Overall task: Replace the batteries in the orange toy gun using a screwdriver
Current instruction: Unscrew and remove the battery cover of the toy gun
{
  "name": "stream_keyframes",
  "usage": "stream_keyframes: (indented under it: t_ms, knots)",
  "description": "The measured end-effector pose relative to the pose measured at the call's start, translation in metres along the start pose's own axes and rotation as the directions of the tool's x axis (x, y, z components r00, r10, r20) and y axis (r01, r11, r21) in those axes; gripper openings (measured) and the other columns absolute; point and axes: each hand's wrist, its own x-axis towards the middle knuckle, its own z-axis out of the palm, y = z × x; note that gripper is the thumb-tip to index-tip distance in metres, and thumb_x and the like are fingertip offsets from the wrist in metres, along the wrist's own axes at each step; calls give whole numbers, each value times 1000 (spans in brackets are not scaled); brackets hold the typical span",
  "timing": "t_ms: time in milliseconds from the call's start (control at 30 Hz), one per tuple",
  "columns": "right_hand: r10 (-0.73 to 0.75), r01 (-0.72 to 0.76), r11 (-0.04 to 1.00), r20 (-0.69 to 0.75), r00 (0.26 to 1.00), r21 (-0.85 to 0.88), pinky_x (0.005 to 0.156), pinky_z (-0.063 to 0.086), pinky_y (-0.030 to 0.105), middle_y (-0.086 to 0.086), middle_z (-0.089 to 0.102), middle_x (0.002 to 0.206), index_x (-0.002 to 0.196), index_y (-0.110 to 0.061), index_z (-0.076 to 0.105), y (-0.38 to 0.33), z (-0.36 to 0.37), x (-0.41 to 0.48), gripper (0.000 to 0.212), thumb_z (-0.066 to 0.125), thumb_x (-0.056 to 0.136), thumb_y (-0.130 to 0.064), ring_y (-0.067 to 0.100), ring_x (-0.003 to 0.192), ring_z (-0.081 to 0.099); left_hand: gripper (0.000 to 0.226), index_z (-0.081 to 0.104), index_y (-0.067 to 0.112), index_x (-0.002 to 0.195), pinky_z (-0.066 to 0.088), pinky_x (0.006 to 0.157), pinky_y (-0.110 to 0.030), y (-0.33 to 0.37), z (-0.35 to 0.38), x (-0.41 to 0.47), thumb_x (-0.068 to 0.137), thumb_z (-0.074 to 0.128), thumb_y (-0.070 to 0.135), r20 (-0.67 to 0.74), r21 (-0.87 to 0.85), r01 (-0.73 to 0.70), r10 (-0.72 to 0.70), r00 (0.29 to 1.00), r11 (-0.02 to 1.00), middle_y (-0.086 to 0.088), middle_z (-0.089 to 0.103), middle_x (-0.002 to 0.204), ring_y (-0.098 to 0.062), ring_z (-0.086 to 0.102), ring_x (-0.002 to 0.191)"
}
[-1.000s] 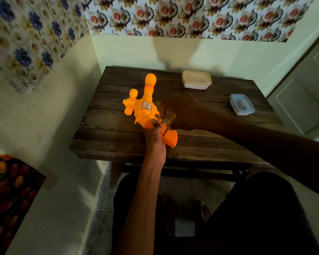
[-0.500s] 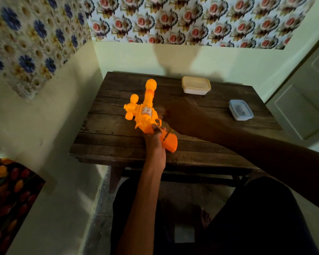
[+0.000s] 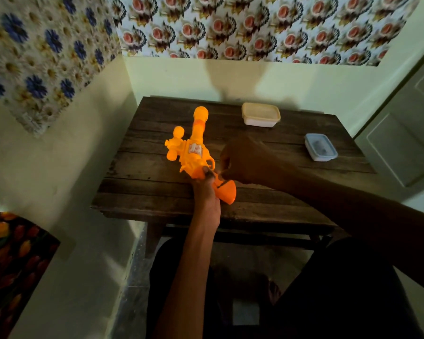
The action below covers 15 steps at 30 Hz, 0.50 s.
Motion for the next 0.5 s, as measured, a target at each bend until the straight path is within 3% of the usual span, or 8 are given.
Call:
stream_keyframes:
  t_ms: [100,167,267,333,400,467,500]
  knots:
    - [-17,18,1000,-14,1000,13,73,38,27,6,61,117,105,-16,67,-1,-9,-4,40,81,71,-29,24,108,56,26,51,23,119,45,88,-43,-1,-1,3,97,51,11,22,10,-58,57,998,998,-10,58,126,-17,58,89]
    - [-36,39,998,-73,997,42,74,33,26,5,59,118,107,-15,65,-3,-10,-6,40,78,74,-32,23,110,54,33,49,21,127,47,83,-38,-3,-4,6,96,51,10,21,10,-46,46,999,999,-9,59,124,-20,59,95]
    - [26,-12,995,-131,991,103,69,32,27,8,60,96,84,-17,62,0,-4,-3,17,65,87,-34,22,90,56,33,47,19,128,47,76,-33,-3,-4,2,96,50,11,23,10,-3,3,1000,1000,-3,61,99,-15,59,83]
    - [41,-28,994,-122,992,106,62,34,27,2,57,87,63,-23,47,4,1,1,29,60,88,-28,16,75,51,29,47,19,126,47,76,-34,-2,-3,1,97,50,14,30,8,-3,3,1000,1000,0,60,90,-13,58,79]
    - [38,-30,996,-89,995,89,56,38,25,1,62,84,61,-23,51,7,3,3,24,66,80,-25,14,69,54,28,47,19,124,48,81,-37,-2,-3,1,97,50,15,35,25,-16,15,999,1000,-2,62,95,-16,61,84]
    - [10,-3,994,-59,998,109,54,36,21,-10,57,72,74,-19,64,6,-2,1,9,73,74,-22,9,69,57,37,46,17,132,48,89,-42,-2,-3,2,96,52,16,29,42,-30,28,999,999,-7,63,115,-23,62,101]
    - [-10,17,991,-51,999,130,53,34,19,-16,52,68,78,-20,66,6,-4,-1,11,76,72,-21,3,68,54,40,45,17,136,49,90,-42,-4,-5,3,96,52,16,34,37,-40,38,999,999,-9,61,121,-23,61,104]
